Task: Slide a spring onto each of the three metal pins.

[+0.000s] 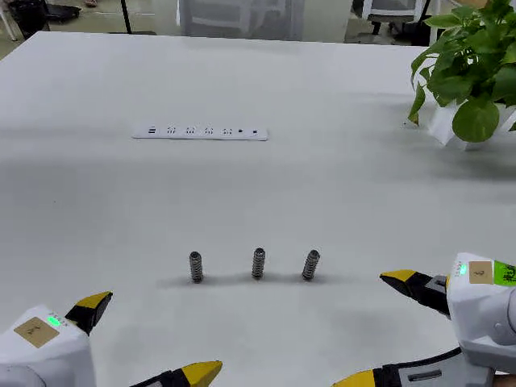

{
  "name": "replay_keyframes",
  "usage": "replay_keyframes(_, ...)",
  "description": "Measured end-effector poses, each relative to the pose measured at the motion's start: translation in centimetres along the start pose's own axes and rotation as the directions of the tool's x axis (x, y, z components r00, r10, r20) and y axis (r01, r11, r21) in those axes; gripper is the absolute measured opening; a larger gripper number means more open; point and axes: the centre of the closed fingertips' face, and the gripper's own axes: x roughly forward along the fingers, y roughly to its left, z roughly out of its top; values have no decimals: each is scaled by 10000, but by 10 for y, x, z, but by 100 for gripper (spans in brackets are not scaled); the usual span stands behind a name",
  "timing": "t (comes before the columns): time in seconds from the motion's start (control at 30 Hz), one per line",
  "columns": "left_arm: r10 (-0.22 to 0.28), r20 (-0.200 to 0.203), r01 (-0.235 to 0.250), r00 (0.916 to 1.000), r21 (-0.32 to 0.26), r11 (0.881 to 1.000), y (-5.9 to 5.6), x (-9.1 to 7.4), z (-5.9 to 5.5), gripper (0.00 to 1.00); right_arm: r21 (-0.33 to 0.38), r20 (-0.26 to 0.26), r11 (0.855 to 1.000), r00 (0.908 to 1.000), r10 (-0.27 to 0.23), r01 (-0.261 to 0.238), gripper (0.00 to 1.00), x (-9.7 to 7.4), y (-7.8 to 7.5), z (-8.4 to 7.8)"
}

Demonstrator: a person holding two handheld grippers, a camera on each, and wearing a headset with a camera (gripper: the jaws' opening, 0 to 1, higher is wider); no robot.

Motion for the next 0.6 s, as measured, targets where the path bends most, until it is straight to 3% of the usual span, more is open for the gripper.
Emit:
replay_keyframes(0.43, -185, -268, 182, 9995, -100, 9998, -3, 2, -7, 100, 623, 177, 9919, 9936, -1116, 1103, 99, -21, -15, -20)
replay_keyframes(0.6, -259, -234, 256, 9994, -152, 9996, -4, 1, -7, 100, 839, 198, 9884, 9914, -1290, 1269, 99, -25, -15, -23)
